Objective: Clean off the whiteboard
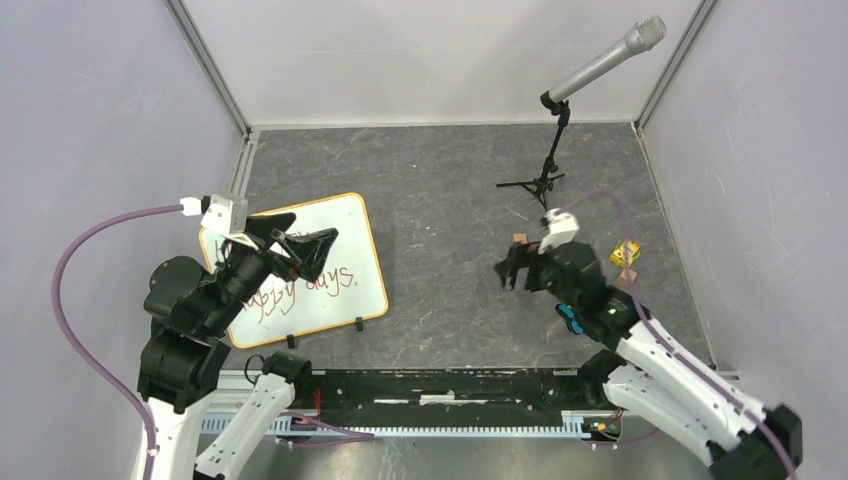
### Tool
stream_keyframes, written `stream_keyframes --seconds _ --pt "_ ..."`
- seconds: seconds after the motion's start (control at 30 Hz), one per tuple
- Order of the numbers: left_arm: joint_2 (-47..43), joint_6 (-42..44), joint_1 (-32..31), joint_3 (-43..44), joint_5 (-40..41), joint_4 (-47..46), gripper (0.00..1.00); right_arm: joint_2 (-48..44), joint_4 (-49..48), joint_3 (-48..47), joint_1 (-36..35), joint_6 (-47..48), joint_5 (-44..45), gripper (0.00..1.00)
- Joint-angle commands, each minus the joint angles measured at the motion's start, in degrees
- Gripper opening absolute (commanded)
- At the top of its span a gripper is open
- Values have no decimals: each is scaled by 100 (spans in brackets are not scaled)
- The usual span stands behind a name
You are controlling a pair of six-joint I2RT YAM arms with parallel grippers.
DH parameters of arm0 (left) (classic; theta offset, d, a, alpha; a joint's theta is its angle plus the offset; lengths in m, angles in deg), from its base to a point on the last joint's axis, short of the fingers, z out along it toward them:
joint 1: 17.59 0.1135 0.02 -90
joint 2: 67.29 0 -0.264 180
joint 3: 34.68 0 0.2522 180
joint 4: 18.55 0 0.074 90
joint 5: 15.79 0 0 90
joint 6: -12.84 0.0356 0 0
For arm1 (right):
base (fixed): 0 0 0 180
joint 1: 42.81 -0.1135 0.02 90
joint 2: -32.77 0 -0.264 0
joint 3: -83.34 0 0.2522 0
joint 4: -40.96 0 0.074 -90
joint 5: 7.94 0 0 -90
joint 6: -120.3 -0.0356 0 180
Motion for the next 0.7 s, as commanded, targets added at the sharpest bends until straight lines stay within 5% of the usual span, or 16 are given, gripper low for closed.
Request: stream_keyframes --seconds 0.0,0.27,0.67 --pt "-181 -245 -69 -10 -177 198 100 825 -889 -207 -1927 -939 1438 98" --pt "-452 -326 -140 -46 -209 544 100 3848 -1033 -2062 -4564 -2131 3335 98" --pt "-847 -371 -304 18 -198 1062 100 6337 -777 -4050 -5145 -3387 3743 86"
